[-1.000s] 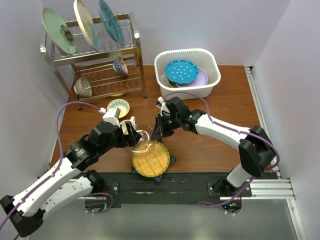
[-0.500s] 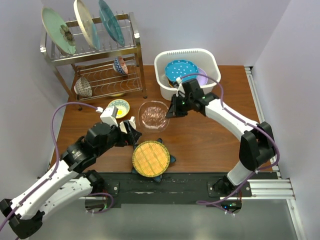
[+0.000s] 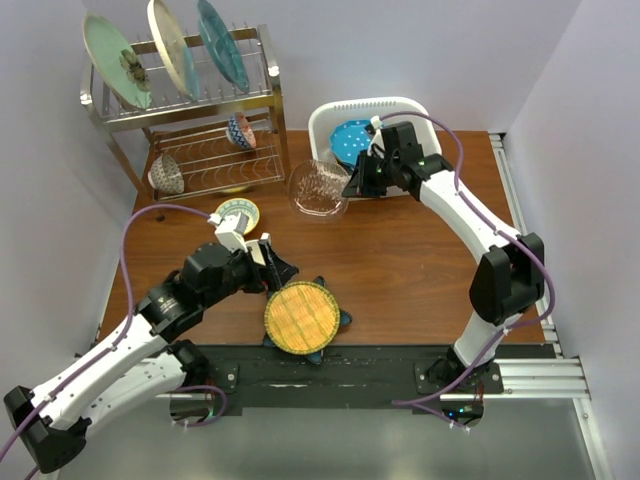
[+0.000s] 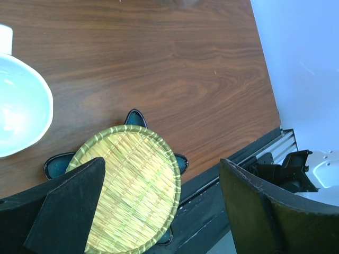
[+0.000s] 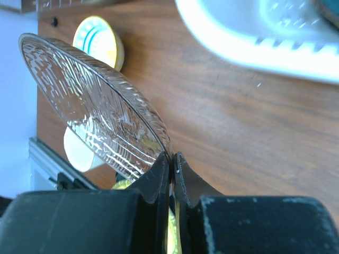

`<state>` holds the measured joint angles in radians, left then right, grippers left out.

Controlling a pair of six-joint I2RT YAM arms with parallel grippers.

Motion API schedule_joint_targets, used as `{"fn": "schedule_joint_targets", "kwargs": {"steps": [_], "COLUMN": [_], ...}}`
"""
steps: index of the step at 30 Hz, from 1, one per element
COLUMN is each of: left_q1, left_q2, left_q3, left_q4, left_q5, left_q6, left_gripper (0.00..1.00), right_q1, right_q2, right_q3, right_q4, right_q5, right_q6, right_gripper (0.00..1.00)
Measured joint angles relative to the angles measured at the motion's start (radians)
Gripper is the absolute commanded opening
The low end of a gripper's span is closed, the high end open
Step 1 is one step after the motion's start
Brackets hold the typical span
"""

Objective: Place the plates into the plastic bin on the countertop
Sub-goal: Place the plate in the plastic bin.

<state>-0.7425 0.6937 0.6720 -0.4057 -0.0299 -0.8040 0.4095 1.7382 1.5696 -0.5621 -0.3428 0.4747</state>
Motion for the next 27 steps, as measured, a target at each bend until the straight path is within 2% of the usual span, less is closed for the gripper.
{"fn": "schedule_joint_targets", "kwargs": {"steps": [12,27], "left_q1": [0.000,0.000], "left_q2": [0.006,0.063], "left_q3": [-0.026,-0.031], "left_q4": [0.040,0.089], "left_q5": [0.040,0.071], "left_q6": [-0.013,-0.016], "left_gripper": [0.93,0.93], "right_q1": [-0.089,-0.239], "right_q2": [0.139,0.286], "right_q3": [0.256,0.378], "right_q4": [-0.066,-0.061], "right_q5": [0.081,0.068], "right_q6": [-0.029,-0.001], "right_gripper": [0.00,0.00]}}
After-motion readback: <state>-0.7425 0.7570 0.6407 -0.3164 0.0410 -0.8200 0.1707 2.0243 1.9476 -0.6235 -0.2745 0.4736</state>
